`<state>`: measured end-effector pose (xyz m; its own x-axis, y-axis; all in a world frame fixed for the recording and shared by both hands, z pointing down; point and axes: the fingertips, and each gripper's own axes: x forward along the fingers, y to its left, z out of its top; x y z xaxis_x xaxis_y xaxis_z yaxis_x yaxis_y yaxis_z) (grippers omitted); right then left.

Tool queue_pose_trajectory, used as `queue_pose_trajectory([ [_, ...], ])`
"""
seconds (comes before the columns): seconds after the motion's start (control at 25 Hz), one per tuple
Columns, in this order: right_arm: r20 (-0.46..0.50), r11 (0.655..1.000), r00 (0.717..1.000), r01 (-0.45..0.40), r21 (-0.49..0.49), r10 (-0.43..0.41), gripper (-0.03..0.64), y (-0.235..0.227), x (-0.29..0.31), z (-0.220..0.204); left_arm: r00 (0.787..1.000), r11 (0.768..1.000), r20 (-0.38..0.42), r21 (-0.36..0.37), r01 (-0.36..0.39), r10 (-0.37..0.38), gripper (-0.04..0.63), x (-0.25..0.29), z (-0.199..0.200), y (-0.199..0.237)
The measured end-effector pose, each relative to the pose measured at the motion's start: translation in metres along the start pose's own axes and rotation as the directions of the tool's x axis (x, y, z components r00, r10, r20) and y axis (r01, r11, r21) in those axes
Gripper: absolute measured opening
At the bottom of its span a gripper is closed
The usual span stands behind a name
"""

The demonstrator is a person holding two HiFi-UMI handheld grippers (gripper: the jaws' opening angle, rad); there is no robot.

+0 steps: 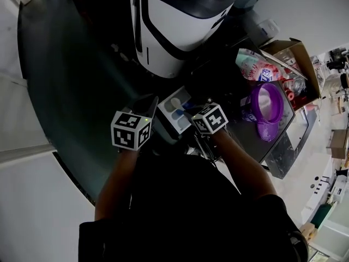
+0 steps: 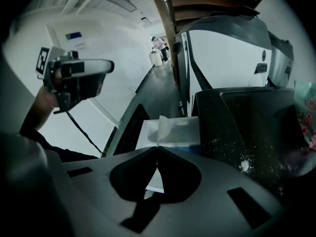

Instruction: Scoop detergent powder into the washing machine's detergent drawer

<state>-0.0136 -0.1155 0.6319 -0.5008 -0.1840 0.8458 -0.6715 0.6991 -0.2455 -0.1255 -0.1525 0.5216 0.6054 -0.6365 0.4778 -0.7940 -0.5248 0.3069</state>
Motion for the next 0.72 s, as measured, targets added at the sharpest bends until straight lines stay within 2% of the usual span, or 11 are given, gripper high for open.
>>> queue_pose_trajectory([
  [0.36, -0.072, 0.99, 0.993, 0.079, -0.121, -0.088, 0.018, 0.001, 0.015, 0.0, 1.0, 1.0, 0.001, -0.01, -0.012, 0.012, 0.008, -0.005, -0.001, 0.006],
  [0.72, -0.127, 0.941, 0.973, 0.146, -0.307, -0.192, 0.018, 0.005, 0.022, -0.001, 1.0, 1.0, -0.006, -0.014, -0.007, 0.007, 0.008, -0.006, -0.002, 0.007],
])
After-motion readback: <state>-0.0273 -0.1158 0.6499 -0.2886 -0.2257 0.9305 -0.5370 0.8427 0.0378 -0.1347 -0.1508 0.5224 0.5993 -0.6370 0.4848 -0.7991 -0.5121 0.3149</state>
